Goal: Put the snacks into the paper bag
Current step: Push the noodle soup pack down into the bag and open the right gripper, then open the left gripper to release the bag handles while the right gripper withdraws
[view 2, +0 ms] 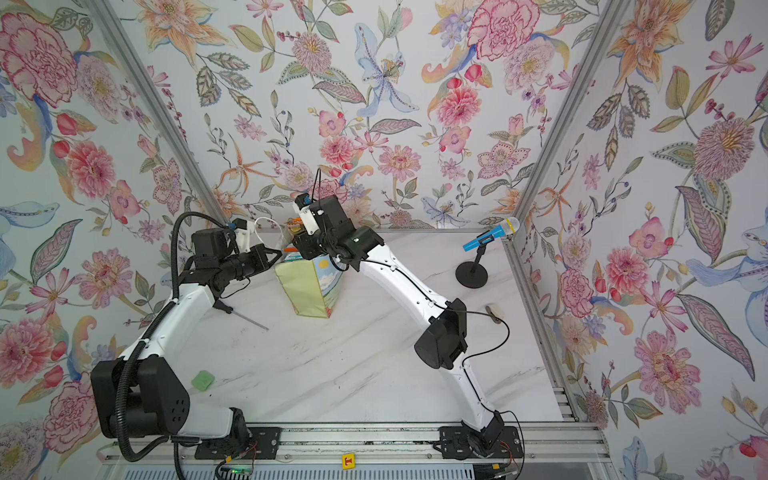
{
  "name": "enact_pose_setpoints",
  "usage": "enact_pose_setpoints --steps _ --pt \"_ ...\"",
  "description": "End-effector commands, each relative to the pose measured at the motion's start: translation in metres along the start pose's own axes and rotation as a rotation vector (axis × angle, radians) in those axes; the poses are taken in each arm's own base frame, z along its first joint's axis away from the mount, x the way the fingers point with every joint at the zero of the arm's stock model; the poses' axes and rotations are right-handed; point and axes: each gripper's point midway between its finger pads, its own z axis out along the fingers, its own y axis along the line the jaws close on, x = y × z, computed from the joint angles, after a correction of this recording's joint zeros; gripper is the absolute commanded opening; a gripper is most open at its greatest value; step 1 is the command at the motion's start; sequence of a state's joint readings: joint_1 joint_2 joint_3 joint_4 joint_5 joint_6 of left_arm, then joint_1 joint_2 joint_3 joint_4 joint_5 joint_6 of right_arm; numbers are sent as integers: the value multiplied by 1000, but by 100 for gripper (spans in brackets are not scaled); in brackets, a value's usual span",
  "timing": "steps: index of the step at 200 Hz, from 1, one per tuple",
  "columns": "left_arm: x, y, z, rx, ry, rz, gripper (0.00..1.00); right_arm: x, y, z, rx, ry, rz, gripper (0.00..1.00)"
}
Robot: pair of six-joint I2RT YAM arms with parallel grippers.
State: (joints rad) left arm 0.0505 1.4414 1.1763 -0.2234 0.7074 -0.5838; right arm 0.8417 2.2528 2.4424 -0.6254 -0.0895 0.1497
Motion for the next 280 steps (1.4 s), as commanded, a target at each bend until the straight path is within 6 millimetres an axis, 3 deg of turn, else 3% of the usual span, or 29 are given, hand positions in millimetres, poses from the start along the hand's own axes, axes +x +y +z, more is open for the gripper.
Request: enact_pose_setpoints --steps 1,46,64,81,95,111,131,155,177,196,223,249,280 --pt "-22 -23 -15 57 -55 61 0 29 -17 21 66 81 24 50" --pt "-23 -25 -17 59 -59 68 0 60 -40 47 122 154 78 49" --pt "-24 -26 -17 60 -60 70 0 61 -45 50 115 156 100 49" --pt "-25 -28 -18 63 -64 72 0 48 -48 43 97 127 124 50" --pt "-26 -29 -20 66 -67 76 2 25 -45 31 65 76 133 52" --pt "-27 -33 -22 75 -71 82 23 -9 -40 9 38 -8 131 53" --pt "-29 -37 -25 89 -80 89 41 -49 -32 -25 10 -120 117 55" --pt "-30 -39 -28 95 -86 95 56 -87 -24 -63 -6 -236 94 59" --pt "-30 -41 -31 106 -87 100 70 -109 -22 -92 -3 -310 72 64" --pt "-29 -44 -35 117 -93 113 85 -119 -22 -111 18 -349 47 73" --pt "-32 -51 -45 132 -118 148 95 -120 -33 -131 55 -378 35 81" --pt "-36 -60 -59 141 -156 207 99 -111 -46 -150 101 -410 26 93" --pt "-32 -75 -81 157 -212 323 99 -89 -67 -180 169 -460 35 99"
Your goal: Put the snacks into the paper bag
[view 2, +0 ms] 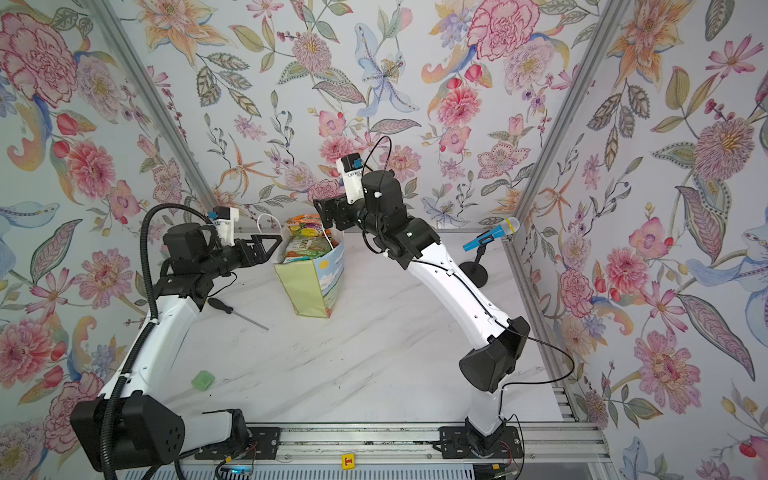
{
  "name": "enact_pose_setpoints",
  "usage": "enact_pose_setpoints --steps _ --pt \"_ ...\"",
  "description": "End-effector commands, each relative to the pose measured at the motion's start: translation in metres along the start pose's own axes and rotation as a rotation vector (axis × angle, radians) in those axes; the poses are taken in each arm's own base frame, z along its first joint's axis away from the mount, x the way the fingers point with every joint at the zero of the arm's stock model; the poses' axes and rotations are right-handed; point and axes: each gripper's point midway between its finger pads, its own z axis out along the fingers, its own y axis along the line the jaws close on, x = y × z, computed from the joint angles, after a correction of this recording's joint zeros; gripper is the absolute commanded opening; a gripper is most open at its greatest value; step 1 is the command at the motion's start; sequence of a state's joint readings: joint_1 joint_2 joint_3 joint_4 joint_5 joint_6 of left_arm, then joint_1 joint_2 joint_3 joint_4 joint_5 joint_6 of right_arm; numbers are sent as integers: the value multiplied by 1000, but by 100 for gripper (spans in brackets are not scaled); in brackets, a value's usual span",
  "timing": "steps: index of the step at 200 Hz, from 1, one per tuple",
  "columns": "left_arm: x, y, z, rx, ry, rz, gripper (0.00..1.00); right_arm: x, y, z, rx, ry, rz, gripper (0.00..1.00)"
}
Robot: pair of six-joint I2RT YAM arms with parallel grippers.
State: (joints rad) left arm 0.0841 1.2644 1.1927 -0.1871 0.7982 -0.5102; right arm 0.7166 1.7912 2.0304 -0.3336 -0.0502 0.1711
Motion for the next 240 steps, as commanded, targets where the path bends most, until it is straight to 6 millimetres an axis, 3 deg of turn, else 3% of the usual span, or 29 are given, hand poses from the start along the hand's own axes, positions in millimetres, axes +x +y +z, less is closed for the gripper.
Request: enact_pose_setpoints --steps 1,19,40,47,65,86,101,137,158,180,225,228,240 --pt "-4 -18 -19 39 -54 127 99 -11 -21 -24 68 -100 -12 99" --pt "-5 -30 -36 30 -121 204 99 2 -40 -47 136 -119 -11 99" --pt "-13 -37 -64 -43 -265 291 99 31 -64 -73 230 -120 -2 99" --pt "-17 -36 -76 -90 -329 315 99 46 -85 -82 280 -107 6 99" --pt "-24 -32 -112 -232 -512 386 99 86 -110 -103 381 -61 -10 99" --pt "-20 -19 -151 -381 -711 411 99 139 -141 -133 519 -23 -35 99" --pt "-10 -5 -165 -472 -774 417 99 174 -170 -158 633 19 -20 99" --pt "20 54 -161 -671 -757 326 99 238 -219 -206 832 49 -80 99" --pt "38 96 -166 -852 -733 230 99 263 -237 -223 892 1 -109 99" --pt "51 117 -156 -907 -692 224 99 283 -260 -236 969 -10 -100 99" --pt "84 155 -143 -976 -709 204 99 301 -299 -233 996 -39 -84 99" --pt "96 161 -142 -992 -683 210 99 302 -300 -232 996 -38 -88 99" --pt "106 169 -141 -1018 -673 234 99 305 -304 -227 994 -49 -110 99"
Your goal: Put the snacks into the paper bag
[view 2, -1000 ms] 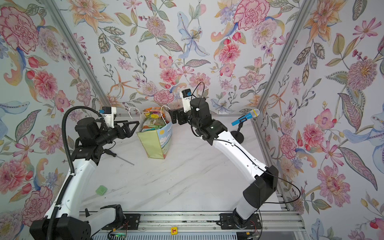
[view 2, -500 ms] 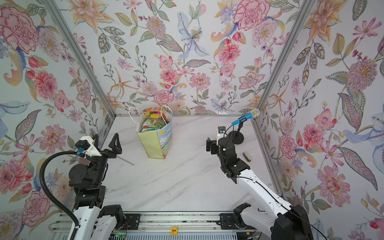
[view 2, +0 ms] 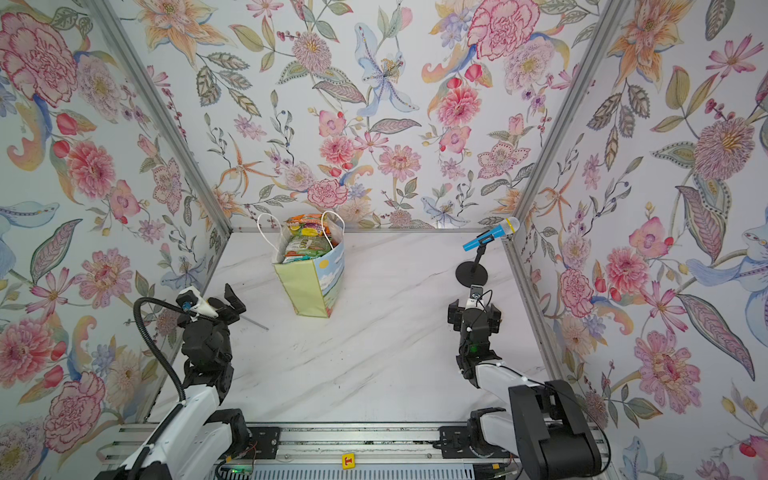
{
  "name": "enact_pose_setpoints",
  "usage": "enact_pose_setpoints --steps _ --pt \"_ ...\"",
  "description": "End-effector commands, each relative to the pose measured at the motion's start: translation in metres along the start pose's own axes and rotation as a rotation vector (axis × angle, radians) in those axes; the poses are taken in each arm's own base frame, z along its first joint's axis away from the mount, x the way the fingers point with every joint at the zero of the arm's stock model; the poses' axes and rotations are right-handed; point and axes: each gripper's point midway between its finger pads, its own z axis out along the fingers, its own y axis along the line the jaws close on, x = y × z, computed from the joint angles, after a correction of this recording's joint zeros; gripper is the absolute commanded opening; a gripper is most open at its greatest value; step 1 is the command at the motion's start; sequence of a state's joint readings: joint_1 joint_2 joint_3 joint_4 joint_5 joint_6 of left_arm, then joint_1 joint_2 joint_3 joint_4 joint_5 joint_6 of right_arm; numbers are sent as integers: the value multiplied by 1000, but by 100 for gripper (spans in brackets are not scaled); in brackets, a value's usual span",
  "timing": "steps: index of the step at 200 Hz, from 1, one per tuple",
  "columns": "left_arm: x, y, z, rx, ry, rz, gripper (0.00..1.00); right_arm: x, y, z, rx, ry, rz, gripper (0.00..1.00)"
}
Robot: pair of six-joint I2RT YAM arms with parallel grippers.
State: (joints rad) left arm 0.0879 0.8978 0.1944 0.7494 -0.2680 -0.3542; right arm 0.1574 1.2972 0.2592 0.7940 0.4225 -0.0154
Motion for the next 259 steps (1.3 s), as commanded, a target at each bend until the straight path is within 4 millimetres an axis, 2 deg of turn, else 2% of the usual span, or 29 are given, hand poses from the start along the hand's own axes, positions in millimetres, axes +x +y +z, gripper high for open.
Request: enact_pose_setpoints --steps 1,23,41,57,67,79,82,103,117,127,133,136,147,157,162,196,235,259 --pt "-5 15 -2 -66 -113 9 99 -27 5 9 -22 -150 19 99" --pt "9 7 1 -30 -114 61 99 -22 12 17 -47 -154 -1 99" --pt "18 -7 5 39 -112 94 99 -17 14 17 -88 -125 17 99" --pt "36 -14 10 61 -52 140 99 -9 17 15 -144 -153 24 99" --pt "38 -17 7 79 -73 153 99 -15 19 14 -153 -200 15 99" --pt "42 -23 5 103 -84 166 99 -11 27 17 -178 -148 -12 99" --pt "38 -25 5 108 -105 166 99 -8 28 18 -187 -135 -16 99" --pt "48 -42 6 163 -84 231 99 -10 26 19 -179 -146 -8 99" --pt "58 -42 10 155 -71 243 99 -10 25 19 -168 -143 -3 99" --pt "57 -45 10 163 -75 246 99 -10 22 20 -153 -144 3 99" --pt "66 -44 12 159 -33 259 99 -9 22 20 -148 -141 4 99" --pt "59 -45 13 156 -46 251 99 -9 22 20 -149 -140 3 99" --pt "61 -45 16 148 -36 255 99 -11 22 22 -150 -139 9 99" --pt "53 -48 16 150 -71 253 99 -9 22 27 -164 -113 21 99" --pt "64 -47 17 149 -39 270 99 -8 22 28 -173 -104 24 99" --pt "73 -52 25 120 13 316 99 -7 22 29 -179 -101 26 99" --pt "71 -53 25 116 7 317 99 -7 24 33 -233 -80 43 99" --pt "69 -54 25 120 -2 314 99 -9 34 26 -296 -108 17 99"
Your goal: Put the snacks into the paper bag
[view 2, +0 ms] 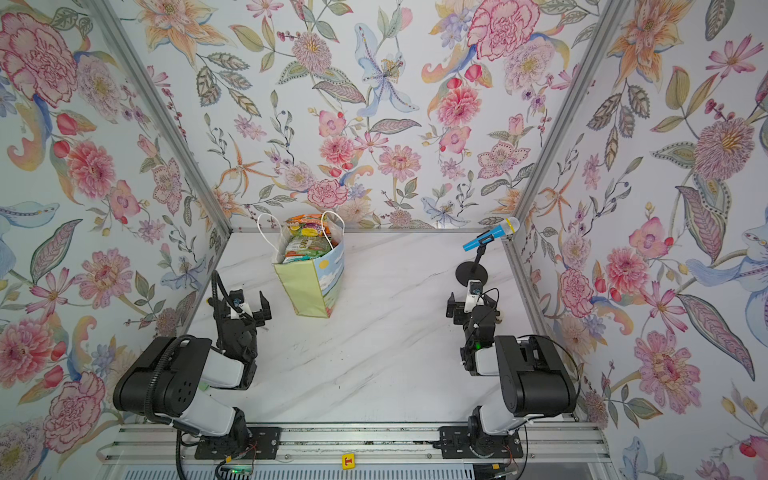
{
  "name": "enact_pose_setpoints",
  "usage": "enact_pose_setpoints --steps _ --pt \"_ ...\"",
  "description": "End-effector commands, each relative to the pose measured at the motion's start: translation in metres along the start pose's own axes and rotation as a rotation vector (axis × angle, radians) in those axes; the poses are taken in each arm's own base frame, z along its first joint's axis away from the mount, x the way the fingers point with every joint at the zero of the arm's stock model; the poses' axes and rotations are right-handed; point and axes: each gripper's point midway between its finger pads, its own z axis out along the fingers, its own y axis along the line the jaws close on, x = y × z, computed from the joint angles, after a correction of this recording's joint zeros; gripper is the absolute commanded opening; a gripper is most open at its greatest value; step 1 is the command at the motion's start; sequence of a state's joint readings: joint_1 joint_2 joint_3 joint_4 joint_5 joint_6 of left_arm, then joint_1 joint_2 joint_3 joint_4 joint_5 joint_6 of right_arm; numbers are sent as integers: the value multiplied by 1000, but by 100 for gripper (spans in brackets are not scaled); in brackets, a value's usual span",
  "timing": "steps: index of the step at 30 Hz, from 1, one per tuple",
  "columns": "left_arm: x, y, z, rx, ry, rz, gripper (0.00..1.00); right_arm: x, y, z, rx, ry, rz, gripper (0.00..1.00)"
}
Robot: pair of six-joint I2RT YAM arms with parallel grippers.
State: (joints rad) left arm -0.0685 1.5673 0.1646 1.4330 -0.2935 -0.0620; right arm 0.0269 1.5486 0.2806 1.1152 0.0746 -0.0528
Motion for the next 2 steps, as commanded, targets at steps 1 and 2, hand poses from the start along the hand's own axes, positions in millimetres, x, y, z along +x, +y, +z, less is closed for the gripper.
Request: enact_pose_setpoints --steps 1,2 --pt "-4 0 2 -13 -14 11 99 -5 12 0 -74 -18 -2 99" --pt "-4 0 2 -12 -15 12 99 -4 7 2 -43 -6 8 99"
